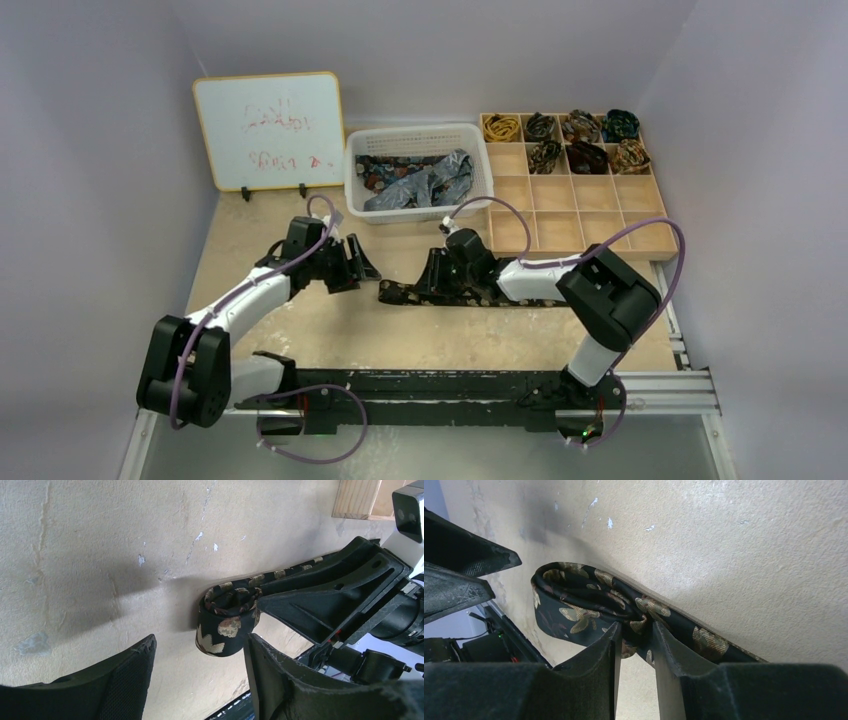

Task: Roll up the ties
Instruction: Roll the tie at the center of the board.

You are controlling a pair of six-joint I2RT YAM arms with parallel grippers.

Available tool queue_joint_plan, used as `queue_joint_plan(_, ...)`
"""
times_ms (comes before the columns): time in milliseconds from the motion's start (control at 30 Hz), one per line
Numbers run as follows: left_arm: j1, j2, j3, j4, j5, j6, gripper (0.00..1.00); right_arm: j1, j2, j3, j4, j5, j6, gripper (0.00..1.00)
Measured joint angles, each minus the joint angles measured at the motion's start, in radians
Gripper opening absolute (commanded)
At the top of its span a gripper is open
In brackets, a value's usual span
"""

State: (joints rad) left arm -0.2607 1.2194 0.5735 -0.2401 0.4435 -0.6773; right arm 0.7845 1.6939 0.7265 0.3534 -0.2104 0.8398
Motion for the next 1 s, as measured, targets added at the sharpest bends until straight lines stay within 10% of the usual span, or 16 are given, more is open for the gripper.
queue_joint_plan(433, 0.000, -0.026, -0.021, -0.033, -0.095, -0.021, 0.62, 0.000, -0.194, 0.001, 0.008, -0.014, -0.153, 0.71)
queue_joint_plan(533, 0.000, -0.079, -0.021, -0.080, -0.177, -0.049, 0.63, 0.001, -0.231, -0.011, 0.113, -0.041, -0.239, 0.97)
queue_joint_plan(1000, 0.003, -0.286, -0.021, -0.233, -0.397, -0.122, 0.66, 0.098, -0.031, 0.029, 0.216, -0.200, -0.918, 0.96)
